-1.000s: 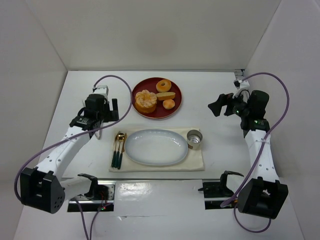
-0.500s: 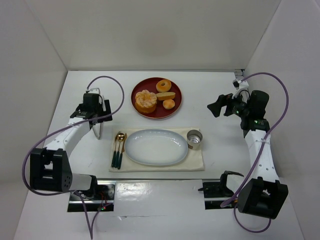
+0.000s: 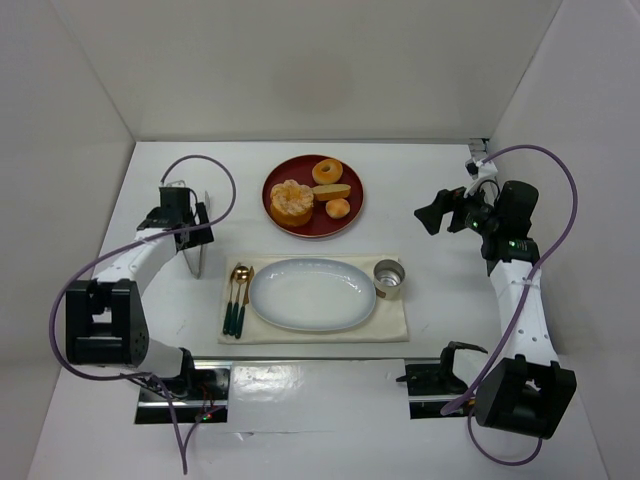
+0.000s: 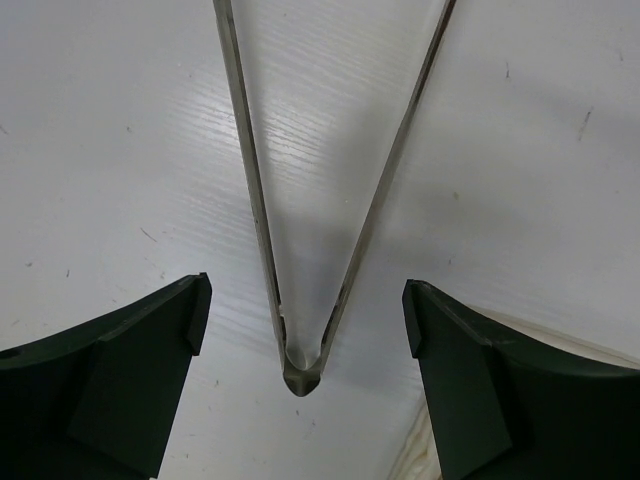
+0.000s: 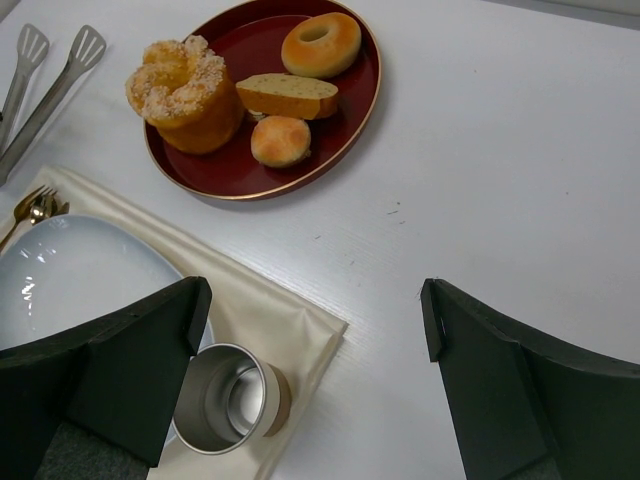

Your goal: Place the bread

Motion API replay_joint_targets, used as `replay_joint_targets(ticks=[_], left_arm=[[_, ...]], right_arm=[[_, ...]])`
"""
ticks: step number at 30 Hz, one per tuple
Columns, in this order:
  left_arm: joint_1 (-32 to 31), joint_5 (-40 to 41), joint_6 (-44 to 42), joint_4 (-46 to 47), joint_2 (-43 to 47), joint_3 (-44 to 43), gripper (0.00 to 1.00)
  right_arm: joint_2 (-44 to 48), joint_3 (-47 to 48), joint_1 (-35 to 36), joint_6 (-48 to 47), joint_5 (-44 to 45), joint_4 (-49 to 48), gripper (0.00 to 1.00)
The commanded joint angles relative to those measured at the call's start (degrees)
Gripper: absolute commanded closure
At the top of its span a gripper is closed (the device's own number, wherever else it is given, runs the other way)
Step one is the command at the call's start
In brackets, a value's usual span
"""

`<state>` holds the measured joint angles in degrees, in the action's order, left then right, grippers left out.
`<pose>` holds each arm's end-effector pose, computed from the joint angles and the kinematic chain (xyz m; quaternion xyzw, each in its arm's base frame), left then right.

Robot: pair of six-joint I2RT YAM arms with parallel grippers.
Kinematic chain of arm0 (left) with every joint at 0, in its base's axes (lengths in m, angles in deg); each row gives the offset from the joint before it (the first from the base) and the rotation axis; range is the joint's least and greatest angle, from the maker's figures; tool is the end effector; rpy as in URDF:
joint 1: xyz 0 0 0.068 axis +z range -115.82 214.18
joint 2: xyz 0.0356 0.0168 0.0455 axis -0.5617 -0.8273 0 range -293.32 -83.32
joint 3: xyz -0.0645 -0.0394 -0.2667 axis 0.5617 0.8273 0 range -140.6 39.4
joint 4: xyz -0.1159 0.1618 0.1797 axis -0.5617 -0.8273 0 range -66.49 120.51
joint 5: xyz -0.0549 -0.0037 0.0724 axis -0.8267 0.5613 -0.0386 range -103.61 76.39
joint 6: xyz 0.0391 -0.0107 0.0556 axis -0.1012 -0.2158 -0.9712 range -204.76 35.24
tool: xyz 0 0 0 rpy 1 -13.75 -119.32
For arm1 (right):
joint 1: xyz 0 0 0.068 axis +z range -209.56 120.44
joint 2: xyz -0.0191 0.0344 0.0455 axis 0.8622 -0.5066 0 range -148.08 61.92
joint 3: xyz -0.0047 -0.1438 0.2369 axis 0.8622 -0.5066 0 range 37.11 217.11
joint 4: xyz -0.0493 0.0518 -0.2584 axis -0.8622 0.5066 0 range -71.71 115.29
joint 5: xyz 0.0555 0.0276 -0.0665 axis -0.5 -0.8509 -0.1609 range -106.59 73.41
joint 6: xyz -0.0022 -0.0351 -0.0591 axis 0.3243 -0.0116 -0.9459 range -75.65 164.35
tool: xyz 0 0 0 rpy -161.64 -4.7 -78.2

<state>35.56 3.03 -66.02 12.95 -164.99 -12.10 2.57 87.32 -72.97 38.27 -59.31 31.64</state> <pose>0.3145 0.0235 0.2102 -0.2126 0.8996 0.0796 0.3730 0.2497 -0.0208 0.3198 -0.1525 0.7856 0.2109 0.5613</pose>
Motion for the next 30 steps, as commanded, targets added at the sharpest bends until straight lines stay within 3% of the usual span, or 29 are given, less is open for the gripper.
replay_joint_targets(ticks=[1,30], left_arm=[[0.98,0.93,2.18,-0.46,-2.7,-2.89,0.04],[2.04,-5.66,-1.96,0.42,-11.23,-4.74,0.05]], right_arm=[[1.52,0.94,-0.3,-0.86,-0.79,0.02,0.0],[1.52,0.94,-0.3,-0.86,-0.79,0.02,0.0]])
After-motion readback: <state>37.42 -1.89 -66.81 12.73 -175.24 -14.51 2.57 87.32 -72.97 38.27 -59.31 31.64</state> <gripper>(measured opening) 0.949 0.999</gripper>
